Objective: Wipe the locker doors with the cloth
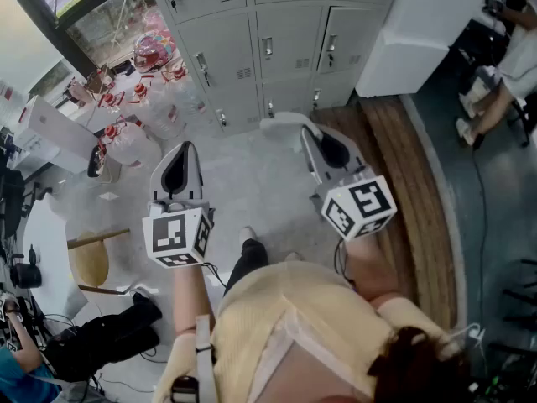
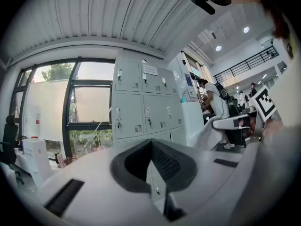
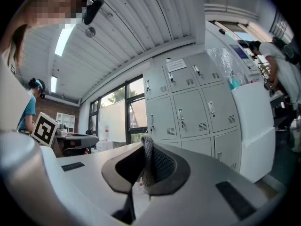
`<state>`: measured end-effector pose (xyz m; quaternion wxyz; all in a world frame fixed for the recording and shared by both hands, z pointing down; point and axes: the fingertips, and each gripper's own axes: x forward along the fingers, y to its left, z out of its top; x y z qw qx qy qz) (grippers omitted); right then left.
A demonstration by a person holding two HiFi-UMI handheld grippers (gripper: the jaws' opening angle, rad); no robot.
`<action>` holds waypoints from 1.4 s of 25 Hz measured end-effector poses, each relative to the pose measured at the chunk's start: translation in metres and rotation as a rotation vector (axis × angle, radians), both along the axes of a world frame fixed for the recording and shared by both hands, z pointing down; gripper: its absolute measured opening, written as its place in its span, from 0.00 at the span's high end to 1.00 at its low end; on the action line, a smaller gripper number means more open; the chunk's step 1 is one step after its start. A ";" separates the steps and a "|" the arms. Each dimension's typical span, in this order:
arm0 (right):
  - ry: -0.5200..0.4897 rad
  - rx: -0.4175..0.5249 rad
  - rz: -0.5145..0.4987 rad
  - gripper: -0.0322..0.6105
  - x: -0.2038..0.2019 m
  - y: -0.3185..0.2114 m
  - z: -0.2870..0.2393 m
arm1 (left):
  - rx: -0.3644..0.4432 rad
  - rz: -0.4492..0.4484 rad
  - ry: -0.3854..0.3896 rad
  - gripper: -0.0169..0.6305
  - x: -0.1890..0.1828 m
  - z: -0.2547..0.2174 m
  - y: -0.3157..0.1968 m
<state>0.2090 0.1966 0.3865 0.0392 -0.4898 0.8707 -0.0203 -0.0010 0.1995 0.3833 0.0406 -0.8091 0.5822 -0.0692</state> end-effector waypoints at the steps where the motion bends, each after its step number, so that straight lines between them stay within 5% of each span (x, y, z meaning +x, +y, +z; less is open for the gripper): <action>1: -0.013 -0.002 0.000 0.92 -0.001 -0.002 0.000 | 0.003 -0.001 0.000 1.00 -0.002 0.000 -0.001; 15: -0.005 -0.006 -0.015 0.92 -0.051 -0.055 -0.010 | 0.016 0.037 0.015 1.00 -0.043 -0.005 -0.054; 35: 0.023 0.080 -0.010 0.92 -0.164 -0.165 -0.055 | 0.037 0.068 0.034 1.00 -0.149 -0.017 -0.136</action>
